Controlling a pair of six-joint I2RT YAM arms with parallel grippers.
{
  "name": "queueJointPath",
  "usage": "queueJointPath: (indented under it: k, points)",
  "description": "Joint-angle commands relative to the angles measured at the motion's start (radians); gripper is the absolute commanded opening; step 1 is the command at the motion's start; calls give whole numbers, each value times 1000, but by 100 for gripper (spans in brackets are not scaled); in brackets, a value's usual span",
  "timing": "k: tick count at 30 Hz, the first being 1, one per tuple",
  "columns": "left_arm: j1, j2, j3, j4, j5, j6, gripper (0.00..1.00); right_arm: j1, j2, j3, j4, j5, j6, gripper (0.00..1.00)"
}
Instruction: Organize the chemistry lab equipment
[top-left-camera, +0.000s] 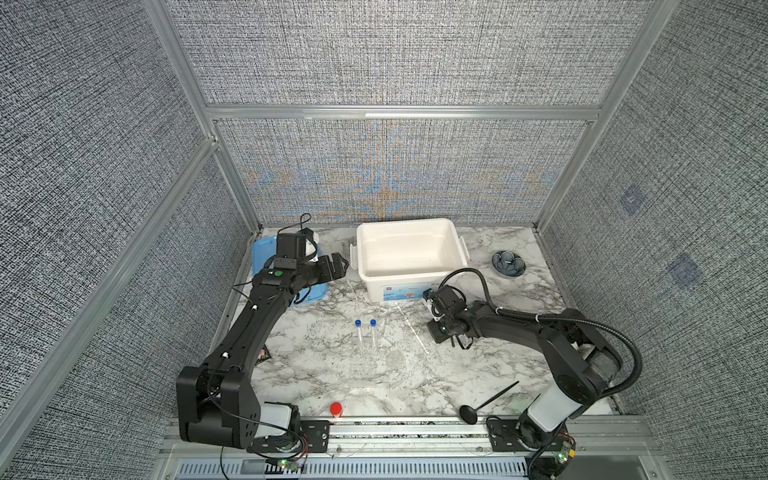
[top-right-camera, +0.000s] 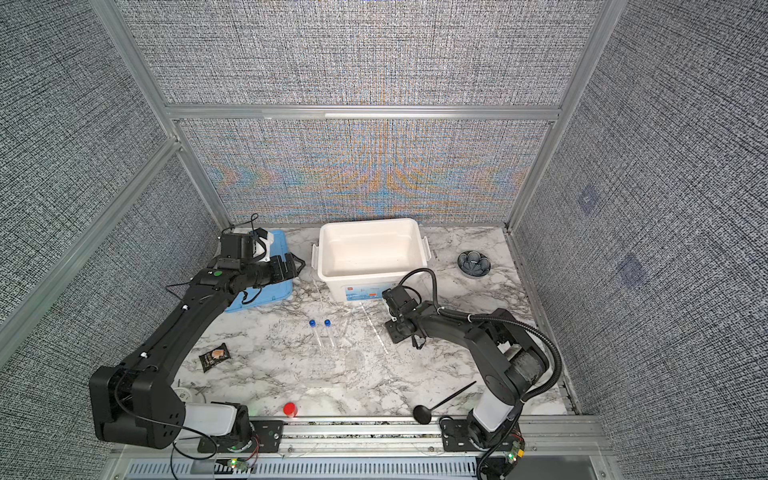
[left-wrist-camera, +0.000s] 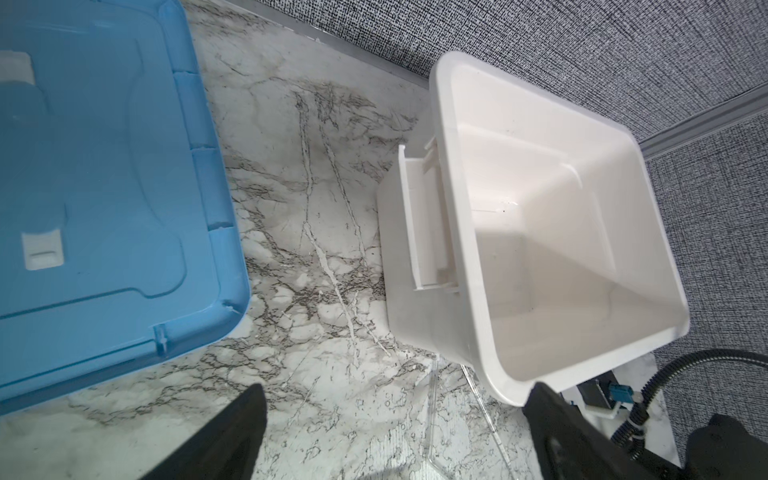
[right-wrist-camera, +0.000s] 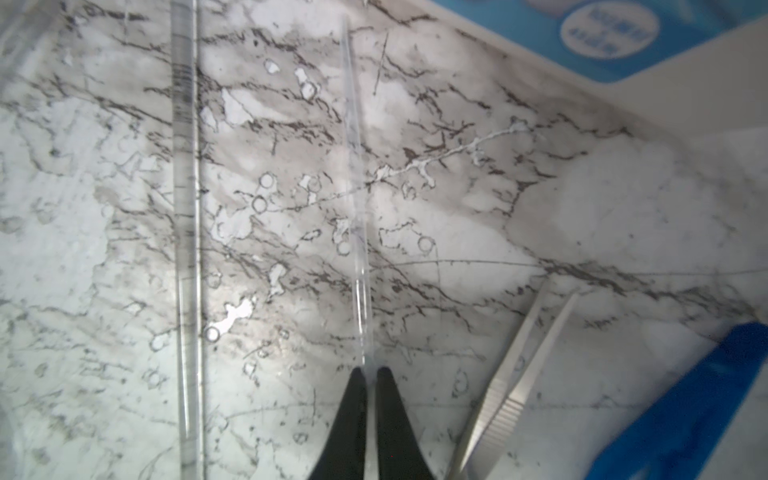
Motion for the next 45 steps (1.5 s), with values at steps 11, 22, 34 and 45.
queueJointPath:
  k: [11, 22, 34, 45]
  points:
    - [2, -18, -1, 40, -36, 26, 98, 110, -322, -54, -186, 25, 132, 7]
    - [4, 5, -8, 65, 18, -24, 98, -26, -355, 310, -291, -5, 121, 7]
    - [4, -66, -53, -13, -68, 17, 98, -215, 105, 828, -580, 43, 61, 7]
    - [2, -137, -128, -27, -64, -12, 98, -244, 393, 1090, -790, -8, 90, 8]
